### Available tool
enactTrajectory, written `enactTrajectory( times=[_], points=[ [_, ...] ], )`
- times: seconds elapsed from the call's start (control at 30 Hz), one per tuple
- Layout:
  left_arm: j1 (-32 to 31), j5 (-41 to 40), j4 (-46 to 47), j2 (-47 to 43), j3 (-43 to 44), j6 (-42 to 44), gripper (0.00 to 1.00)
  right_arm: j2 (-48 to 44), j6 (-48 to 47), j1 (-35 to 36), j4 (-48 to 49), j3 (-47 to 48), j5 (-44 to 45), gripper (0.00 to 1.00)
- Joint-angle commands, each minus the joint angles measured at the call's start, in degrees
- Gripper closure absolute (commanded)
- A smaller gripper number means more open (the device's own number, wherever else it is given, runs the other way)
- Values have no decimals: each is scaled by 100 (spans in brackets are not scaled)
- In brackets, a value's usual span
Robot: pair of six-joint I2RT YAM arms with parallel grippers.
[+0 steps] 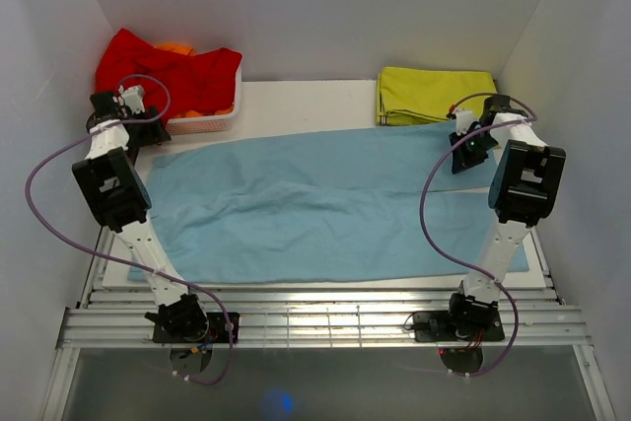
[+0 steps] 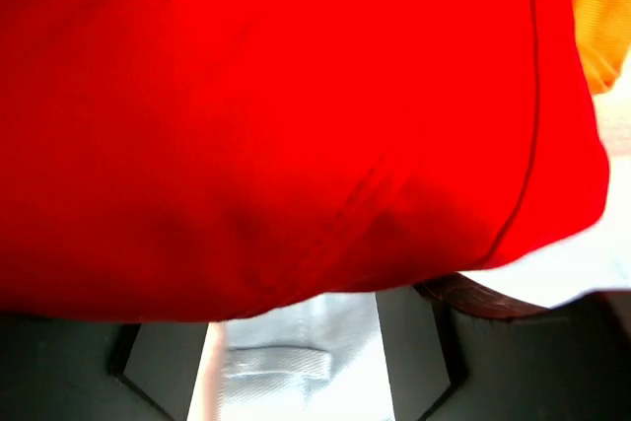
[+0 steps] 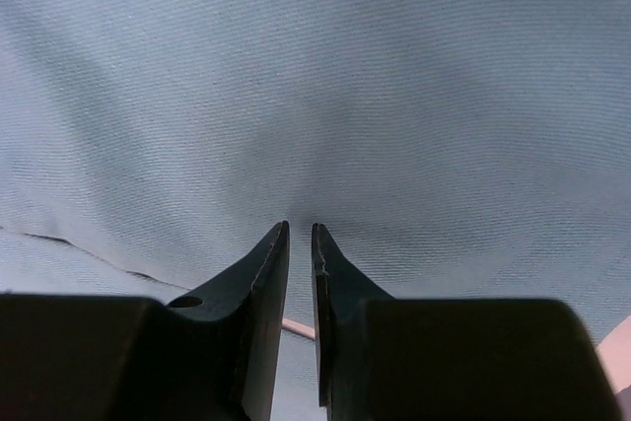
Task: Fold and stack the trousers
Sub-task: Flatten the trousers out
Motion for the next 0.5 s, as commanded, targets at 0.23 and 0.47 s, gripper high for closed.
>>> enactTrajectory(
  times=[0.23, 0.47],
  points=[
    [166, 252, -1460, 377, 765, 1247, 30, -159, -605, -27, 15, -641, 651, 78],
    [350, 208, -1442, 280, 350, 1528, 30, -457, -921, -36, -134, -1344, 748, 78]
  ],
)
